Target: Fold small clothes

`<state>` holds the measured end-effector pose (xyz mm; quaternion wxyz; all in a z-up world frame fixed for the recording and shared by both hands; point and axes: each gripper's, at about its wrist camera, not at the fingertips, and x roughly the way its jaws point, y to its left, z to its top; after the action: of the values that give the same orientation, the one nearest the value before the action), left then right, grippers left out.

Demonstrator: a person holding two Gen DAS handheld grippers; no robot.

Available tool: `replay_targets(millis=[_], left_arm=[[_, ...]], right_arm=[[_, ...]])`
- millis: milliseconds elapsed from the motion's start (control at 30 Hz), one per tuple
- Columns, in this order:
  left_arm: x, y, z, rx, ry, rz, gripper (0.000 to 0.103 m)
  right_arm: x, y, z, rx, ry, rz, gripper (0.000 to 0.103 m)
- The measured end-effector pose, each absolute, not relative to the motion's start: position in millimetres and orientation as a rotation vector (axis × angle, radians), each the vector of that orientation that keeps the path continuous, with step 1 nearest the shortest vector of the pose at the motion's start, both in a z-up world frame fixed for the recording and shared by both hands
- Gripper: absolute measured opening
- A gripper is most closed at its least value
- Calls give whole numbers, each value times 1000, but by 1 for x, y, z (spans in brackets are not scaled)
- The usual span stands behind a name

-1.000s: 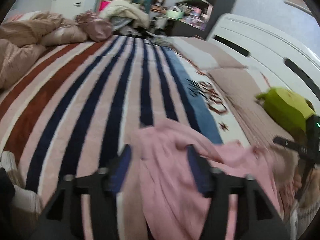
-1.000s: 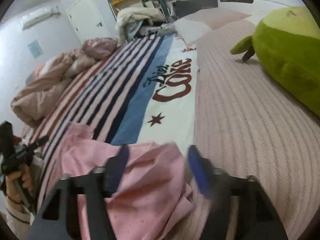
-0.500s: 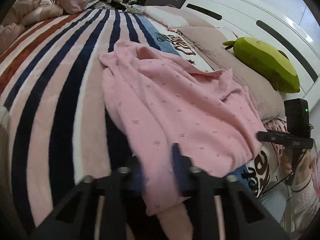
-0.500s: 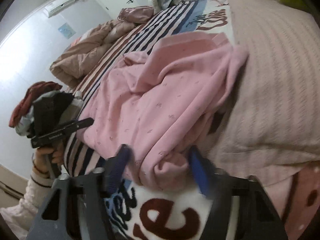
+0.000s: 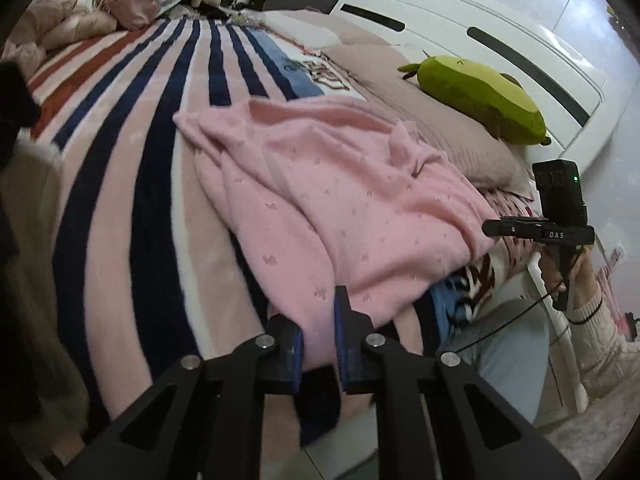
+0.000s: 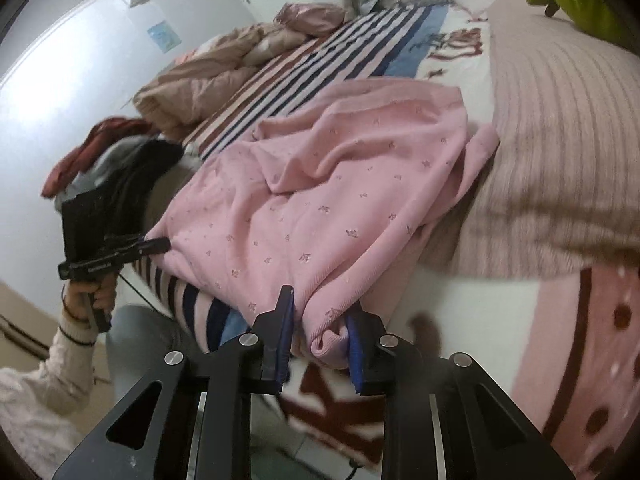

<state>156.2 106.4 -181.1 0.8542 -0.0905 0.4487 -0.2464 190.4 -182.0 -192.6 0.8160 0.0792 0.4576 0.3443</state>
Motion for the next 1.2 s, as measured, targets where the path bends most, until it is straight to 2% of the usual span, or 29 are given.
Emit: replay_targets(millis=[67, 133, 200, 300, 367, 500, 633, 667, 700, 733, 767, 800, 833, 933, 1033, 1200], left_arm=[[154, 106, -182, -169, 958, -524, 11], [153, 109, -177, -167, 943, -517, 25], [157, 116, -166, -171, 899, -504, 50], [181, 124, -149, -171, 841, -456, 56], [205, 124, -143, -162, 820, -436, 63], [270, 115, -155, -167, 869, -414, 65], [311, 111, -179, -164, 934, -350, 65], [316, 110, -184, -159, 944, -333, 64], [320, 110, -188, -162, 953, -322, 49], [322, 110, -191, -170, 962, -314, 38], [323, 110, -193, -175, 968, -307, 21], [323, 110, -192, -174, 963, -306, 14], [321, 110, -189, -163, 942, -306, 13], [314, 116, -180, -168, 891, -294, 9], [316, 124, -174, -188, 863, -268, 7], [324, 129, -182, -150, 888, -180, 8]], right_arm=[[191, -180, -195, 143, 997, 716, 22], [197, -182, -190, 137, 998, 696, 34], [204, -183, -180, 121, 972, 673, 41], [216, -186, -155, 65, 900, 601, 58], [238, -181, -142, 19, 873, 572, 61], [280, -149, -143, -111, 890, 567, 63], [333, -119, -174, -255, 1028, 470, 67], [343, -119, -181, -259, 1050, 438, 67], [351, -120, -187, -250, 1062, 430, 67], [356, -121, -191, -233, 1069, 441, 63], [356, -122, -193, -227, 1059, 452, 53], [355, -123, -194, -235, 1043, 455, 20], [354, -123, -193, -254, 1028, 448, 10], [351, -128, -184, -265, 974, 408, 3], [352, -145, -169, -266, 892, 282, 2], [364, -173, -161, -189, 885, 215, 2]])
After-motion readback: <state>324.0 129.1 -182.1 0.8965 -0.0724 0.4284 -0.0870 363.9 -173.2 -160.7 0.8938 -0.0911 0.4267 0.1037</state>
